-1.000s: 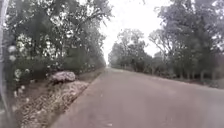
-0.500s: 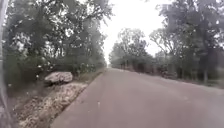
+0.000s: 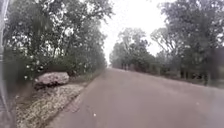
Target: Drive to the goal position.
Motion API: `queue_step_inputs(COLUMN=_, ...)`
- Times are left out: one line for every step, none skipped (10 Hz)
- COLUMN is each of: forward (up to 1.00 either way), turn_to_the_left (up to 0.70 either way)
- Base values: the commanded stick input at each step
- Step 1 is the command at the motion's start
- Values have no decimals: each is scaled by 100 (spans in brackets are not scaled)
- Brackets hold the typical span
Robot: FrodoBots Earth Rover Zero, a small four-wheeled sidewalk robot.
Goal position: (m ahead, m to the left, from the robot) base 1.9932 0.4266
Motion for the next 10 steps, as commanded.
queue_step_inputs(forward=70, turn_to_the_left=0)
queue_step_inputs(forward=70, turn_to_the_left=0)
queue_step_inputs(forward=70, turn_to_the_left=0)
queue_step_inputs(forward=70, turn_to_the_left=0)
queue_step_inputs(forward=70, turn_to_the_left=0)
queue_step_inputs(forward=70, turn_to_the_left=0)
queue_step_inputs(forward=70, turn_to_the_left=0)
queue_step_inputs(forward=70, turn_to_the_left=0)
queue_step_inputs(forward=70, turn_to_the_left=0)
queue_step_inputs(forward=70, turn_to_the_left=0)
